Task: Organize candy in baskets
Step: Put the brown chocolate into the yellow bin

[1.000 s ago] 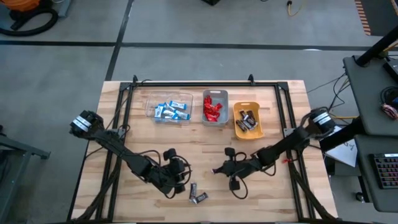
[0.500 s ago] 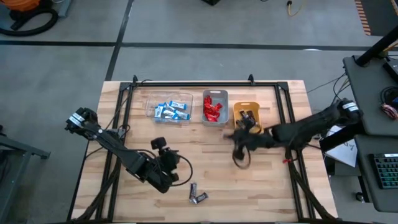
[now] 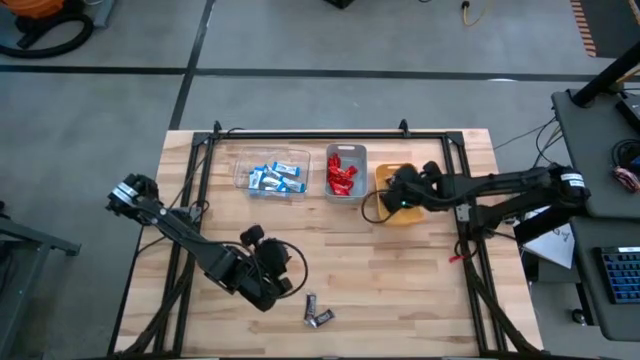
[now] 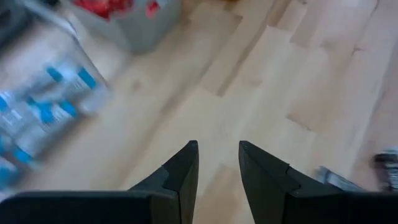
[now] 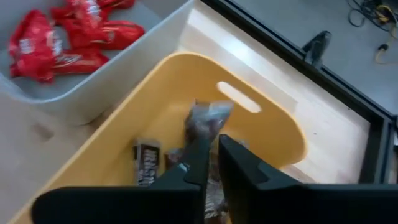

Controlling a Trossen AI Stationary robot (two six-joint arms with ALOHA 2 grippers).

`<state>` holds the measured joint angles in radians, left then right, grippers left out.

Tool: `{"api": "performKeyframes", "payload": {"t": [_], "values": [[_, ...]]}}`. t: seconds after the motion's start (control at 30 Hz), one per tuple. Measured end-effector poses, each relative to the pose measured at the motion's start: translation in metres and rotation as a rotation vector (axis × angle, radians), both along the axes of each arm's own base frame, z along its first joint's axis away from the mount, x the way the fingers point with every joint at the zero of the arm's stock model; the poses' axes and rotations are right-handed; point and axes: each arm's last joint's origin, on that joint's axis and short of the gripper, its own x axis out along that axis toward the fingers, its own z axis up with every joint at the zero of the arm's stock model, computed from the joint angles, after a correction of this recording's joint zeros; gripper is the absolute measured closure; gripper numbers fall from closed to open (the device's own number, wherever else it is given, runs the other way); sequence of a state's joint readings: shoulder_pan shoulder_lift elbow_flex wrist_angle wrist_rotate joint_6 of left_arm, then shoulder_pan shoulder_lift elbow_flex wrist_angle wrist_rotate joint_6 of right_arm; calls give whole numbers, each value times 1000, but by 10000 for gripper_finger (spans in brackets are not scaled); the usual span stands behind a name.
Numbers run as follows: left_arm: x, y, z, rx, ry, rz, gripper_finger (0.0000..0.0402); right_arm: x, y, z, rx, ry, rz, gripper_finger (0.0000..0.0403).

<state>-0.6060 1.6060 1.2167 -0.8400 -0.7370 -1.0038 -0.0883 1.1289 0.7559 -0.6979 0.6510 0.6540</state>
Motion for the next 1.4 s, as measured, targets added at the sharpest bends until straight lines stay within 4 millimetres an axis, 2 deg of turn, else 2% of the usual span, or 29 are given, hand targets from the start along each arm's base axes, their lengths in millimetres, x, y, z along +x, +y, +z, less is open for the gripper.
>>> {"api": "performKeyframes", "payload": {"t": [0.17, 0.3, 0.5, 0.63, 0.77, 0.97, 1.4], "values": [[2, -5, -9, -212, 34, 88, 302, -1, -3, 1, 1, 6, -2, 310], [3, -15, -20, -443, 112, 165, 302, 2, 1, 9, 60, -34, 48, 268], [10, -35, -34, -660, 105, 262, 302, 7, 12, 19, 98, -76, 122, 241], [21, -45, -40, -666, 89, 294, 302, 8, 19, 20, 96, -72, 164, 239], [41, -59, -42, -636, 72, 277, 302, 8, 25, 20, 97, -70, 190, 239], [65, -75, -52, -541, 172, 282, 294, 8, 32, 20, 100, -70, 219, 239], [106, -94, -62, -399, 249, 271, 180, 8, 42, 20, 107, -75, 259, 239]]}}
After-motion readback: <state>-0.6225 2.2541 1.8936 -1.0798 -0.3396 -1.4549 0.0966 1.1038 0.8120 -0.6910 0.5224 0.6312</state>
